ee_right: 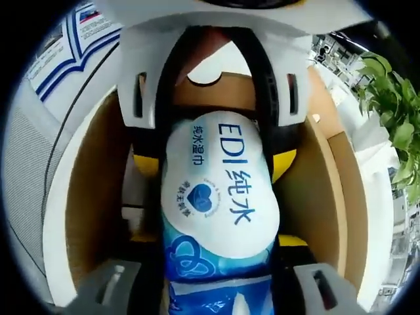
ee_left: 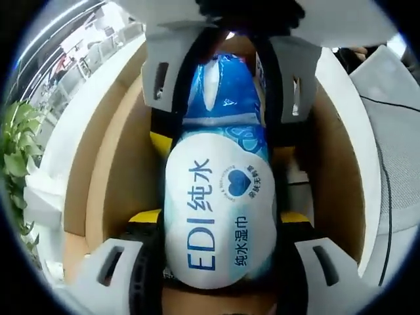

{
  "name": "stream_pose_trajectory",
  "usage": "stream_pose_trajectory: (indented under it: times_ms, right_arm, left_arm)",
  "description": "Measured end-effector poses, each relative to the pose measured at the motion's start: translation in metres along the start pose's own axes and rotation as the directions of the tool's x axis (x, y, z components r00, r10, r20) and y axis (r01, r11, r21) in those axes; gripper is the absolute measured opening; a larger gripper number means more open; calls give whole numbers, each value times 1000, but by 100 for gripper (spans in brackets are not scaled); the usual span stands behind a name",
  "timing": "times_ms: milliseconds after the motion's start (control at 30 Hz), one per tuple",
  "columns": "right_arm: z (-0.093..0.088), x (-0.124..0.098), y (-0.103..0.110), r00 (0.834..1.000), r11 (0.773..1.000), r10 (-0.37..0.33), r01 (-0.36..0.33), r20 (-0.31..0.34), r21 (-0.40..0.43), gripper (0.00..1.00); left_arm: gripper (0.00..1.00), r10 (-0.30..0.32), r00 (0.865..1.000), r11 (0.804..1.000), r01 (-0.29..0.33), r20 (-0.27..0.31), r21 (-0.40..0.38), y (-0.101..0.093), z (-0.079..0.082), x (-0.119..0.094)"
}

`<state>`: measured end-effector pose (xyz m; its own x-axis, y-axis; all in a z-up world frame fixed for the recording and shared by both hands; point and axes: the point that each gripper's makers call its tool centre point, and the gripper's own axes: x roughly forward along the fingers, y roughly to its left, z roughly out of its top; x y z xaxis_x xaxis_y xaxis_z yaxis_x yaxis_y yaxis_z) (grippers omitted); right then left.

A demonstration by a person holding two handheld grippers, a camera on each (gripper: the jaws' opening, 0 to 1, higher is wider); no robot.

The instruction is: Operate the shoe box by opening the lid, removing the specified soft item, and placing it in the target area until the item is outside and the box remains undamaged.

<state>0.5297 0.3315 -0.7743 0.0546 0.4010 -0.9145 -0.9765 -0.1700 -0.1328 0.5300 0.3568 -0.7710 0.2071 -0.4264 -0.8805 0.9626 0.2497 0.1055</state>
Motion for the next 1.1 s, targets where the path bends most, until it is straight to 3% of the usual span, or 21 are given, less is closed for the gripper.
stream_pose_trajectory:
  times_ms: [400,1100]
  right_arm:
    - [-3,7,5,998,998,57,-57,7,0,64]
    - [6,-6,11,998,999,34,-35,56,18,54]
  left_arm:
    - [69,-33,999,999,33,11,35,0,-2,4]
    - [59,-12,1000,994,10,26,110,-6,4,-10]
